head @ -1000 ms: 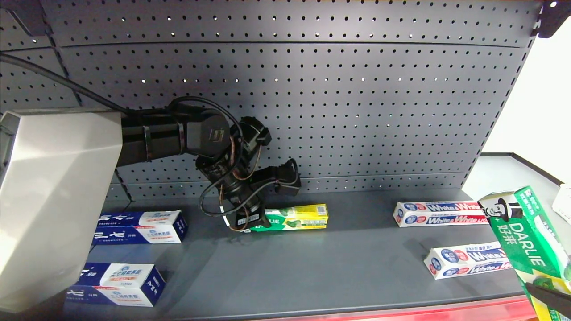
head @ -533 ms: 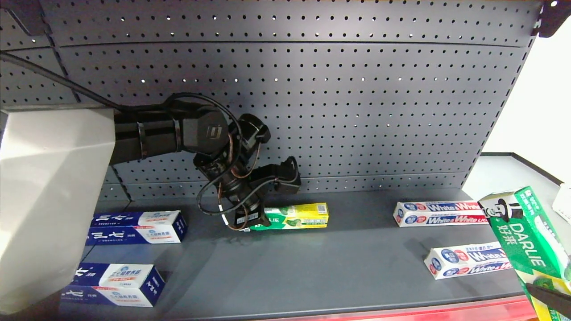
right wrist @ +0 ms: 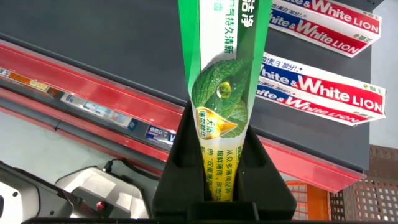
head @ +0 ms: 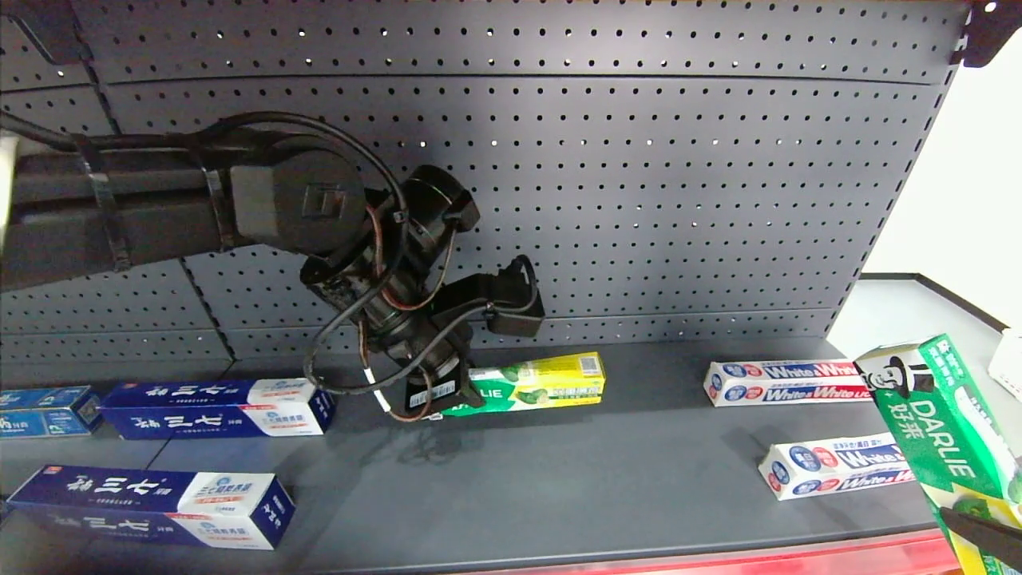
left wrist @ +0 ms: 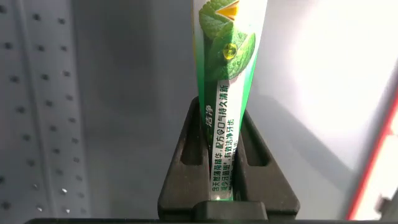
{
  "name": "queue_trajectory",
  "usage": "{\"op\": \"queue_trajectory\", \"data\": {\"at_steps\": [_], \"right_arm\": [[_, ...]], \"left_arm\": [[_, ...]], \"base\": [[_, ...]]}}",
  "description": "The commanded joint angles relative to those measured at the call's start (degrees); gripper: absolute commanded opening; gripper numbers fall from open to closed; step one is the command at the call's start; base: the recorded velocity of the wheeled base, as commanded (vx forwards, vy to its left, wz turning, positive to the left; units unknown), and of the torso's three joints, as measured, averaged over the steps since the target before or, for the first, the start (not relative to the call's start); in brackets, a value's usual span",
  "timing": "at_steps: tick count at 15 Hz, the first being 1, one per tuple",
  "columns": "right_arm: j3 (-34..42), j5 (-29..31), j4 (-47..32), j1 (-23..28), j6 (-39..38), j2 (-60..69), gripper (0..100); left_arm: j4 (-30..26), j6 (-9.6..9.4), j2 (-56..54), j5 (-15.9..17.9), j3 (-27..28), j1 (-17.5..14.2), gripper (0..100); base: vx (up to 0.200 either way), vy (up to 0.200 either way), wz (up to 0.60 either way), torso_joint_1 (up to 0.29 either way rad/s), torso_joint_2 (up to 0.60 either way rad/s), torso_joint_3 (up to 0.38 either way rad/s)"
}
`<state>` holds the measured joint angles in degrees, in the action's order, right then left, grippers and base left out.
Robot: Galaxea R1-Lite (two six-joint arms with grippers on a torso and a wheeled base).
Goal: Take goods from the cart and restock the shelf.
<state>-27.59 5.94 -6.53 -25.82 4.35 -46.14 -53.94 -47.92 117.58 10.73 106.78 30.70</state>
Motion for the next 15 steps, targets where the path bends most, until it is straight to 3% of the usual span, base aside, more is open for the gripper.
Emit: {"op": "queue_trajectory", "data": {"at_steps": [1, 8, 11, 12, 13, 15], "right_arm": [[-0.01, 0.04, 0.03, 0.07, 0.04, 0.0, 0], [-0.01, 0.04, 0.12, 0.24, 0.04, 0.09, 0], [-0.01, 0.04, 0.12, 0.33, -0.05, 0.09, 0], [-0.01, 0.04, 0.21, 0.33, 0.04, 0.09, 0], [-0.01, 0.04, 0.21, 0.42, -0.05, 0.09, 0], [0.08, 0.04, 0.29, 0.42, -0.05, 0.26, 0]], "left_arm": [[0.15, 0.9, -4.46, -0.8, -3.77, 1.47, 0], [1.3, 1.16, -7.19, -0.97, -10.19, 2.18, 0], [5.34, 4.59, -8.24, -1.06, -14.05, 4.55, 0], [7.1, 6.35, -8.42, -1.06, -15.46, 5.6, 0], [10.79, 9.43, -9.65, -2.38, -18.8, 7.27, 0], [12.37, 9.69, -11.32, -3.43, -22.23, 7.71, 0]], "base": [[0.0, 0.0, 0.0, 0.0, 0.0, 0.0], [0.0, 0.0, 0.0, 0.0, 0.0, 0.0], [0.0, 0.0, 0.0, 0.0, 0.0, 0.0], [0.0, 0.0, 0.0, 0.0, 0.0, 0.0], [0.0, 0.0, 0.0, 0.0, 0.0, 0.0], [0.0, 0.0, 0.0, 0.0, 0.0, 0.0]]}}
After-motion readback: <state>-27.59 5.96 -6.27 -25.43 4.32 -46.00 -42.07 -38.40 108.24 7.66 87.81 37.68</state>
